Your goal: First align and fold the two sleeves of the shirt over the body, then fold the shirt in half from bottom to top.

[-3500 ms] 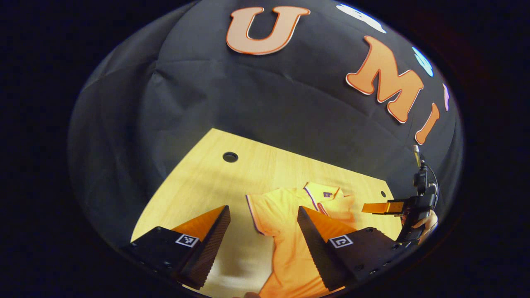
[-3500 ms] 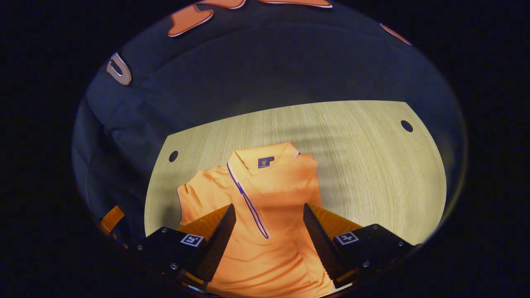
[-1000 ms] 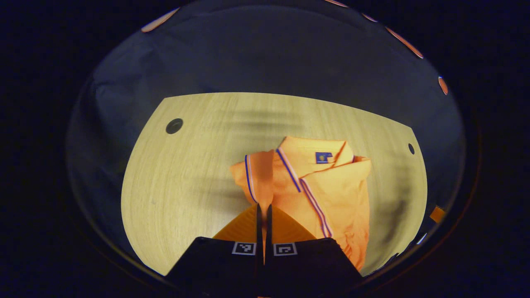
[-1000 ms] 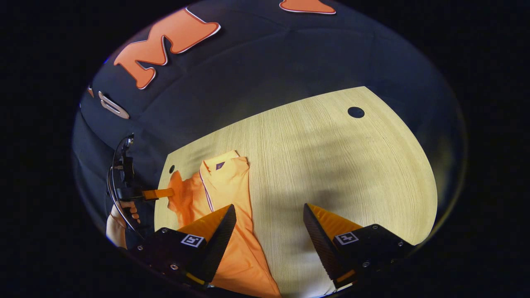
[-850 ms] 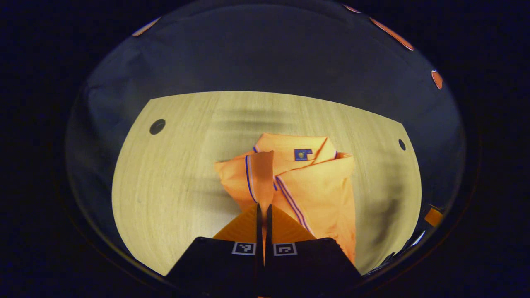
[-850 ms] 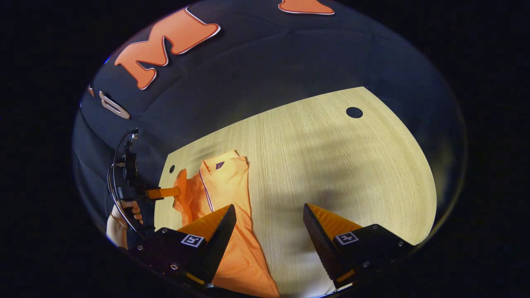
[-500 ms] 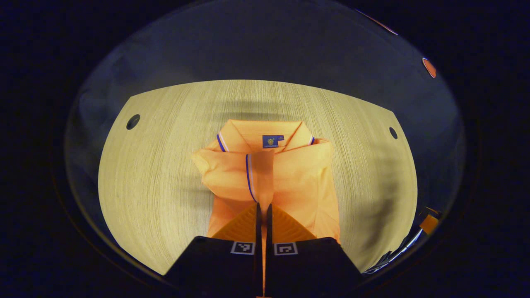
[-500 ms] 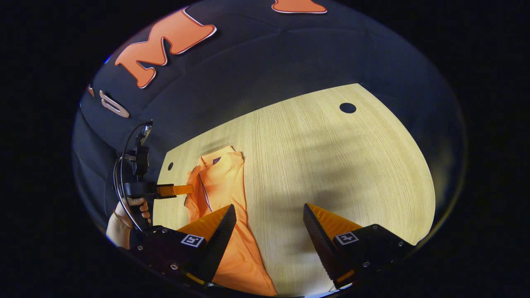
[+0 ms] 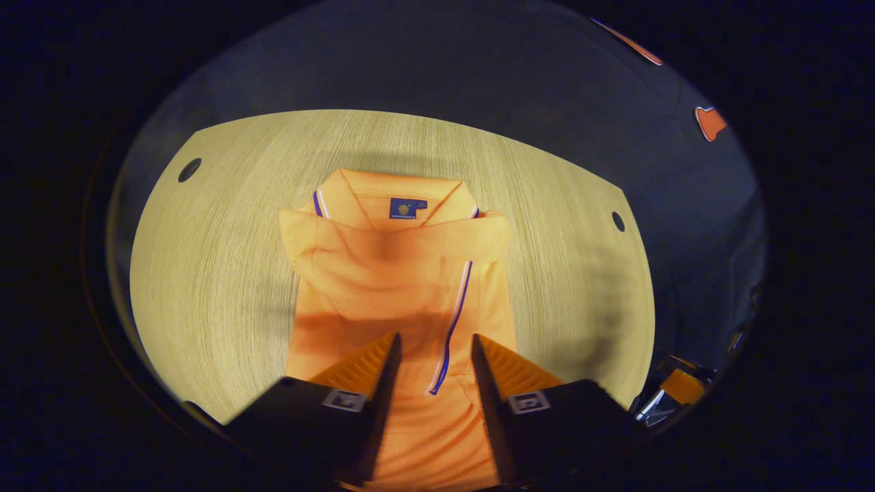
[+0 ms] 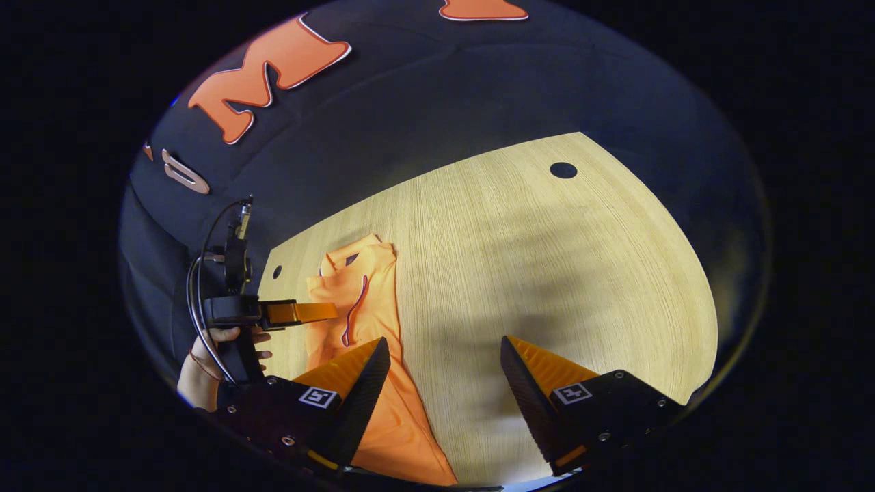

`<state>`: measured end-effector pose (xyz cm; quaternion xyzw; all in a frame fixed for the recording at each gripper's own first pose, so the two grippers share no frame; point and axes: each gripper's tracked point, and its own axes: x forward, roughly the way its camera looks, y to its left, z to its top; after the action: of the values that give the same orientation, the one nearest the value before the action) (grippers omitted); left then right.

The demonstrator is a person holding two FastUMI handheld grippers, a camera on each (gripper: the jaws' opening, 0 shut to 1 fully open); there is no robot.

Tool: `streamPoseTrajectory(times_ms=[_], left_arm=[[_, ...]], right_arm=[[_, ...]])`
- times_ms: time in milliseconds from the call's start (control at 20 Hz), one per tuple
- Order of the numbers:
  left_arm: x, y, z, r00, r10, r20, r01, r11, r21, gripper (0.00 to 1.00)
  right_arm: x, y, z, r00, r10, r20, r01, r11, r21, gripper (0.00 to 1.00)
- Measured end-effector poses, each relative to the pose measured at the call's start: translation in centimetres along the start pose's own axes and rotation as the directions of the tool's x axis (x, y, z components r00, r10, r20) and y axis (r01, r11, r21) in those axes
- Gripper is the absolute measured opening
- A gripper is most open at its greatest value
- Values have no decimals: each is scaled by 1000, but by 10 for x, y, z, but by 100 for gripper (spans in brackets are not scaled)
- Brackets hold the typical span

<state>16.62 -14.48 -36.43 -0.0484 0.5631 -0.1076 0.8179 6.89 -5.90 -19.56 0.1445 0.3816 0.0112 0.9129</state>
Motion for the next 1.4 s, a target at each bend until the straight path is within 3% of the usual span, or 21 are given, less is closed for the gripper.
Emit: streamPoseTrajectory(times_ms=[50, 100, 500, 800, 1100, 1400], left_arm=[[9, -1, -8, 1000, -2, 16, 2, 1000, 10, 80], [-28, 4, -9, 999, -5, 35, 3, 1000, 30, 98], [-132, 59, -103, 995, 8, 99, -13, 999, 46, 99], [-175, 118, -193, 982, 158, 101, -165, 984, 64, 99], [-182, 118, -281, 991, 131, -10, -130, 990, 62, 99], [-161, 121, -337, 980, 155, -122, -145, 986, 83, 99]], right_arm=[[-1, 3, -3, 1000, -3, 0, 3, 1000, -3, 99], [-4, 9, -7, 1000, 0, 1, 0, 1000, -8, 99], [-25, 37, -77, 995, -87, -51, 78, 983, -165, 99], [-38, 51, -160, 976, -152, -154, 111, 962, -251, 99], [-41, 58, -255, 932, -194, -306, 104, 952, -289, 99], [-40, 44, -306, 890, -244, -386, 127, 945, -302, 99]])
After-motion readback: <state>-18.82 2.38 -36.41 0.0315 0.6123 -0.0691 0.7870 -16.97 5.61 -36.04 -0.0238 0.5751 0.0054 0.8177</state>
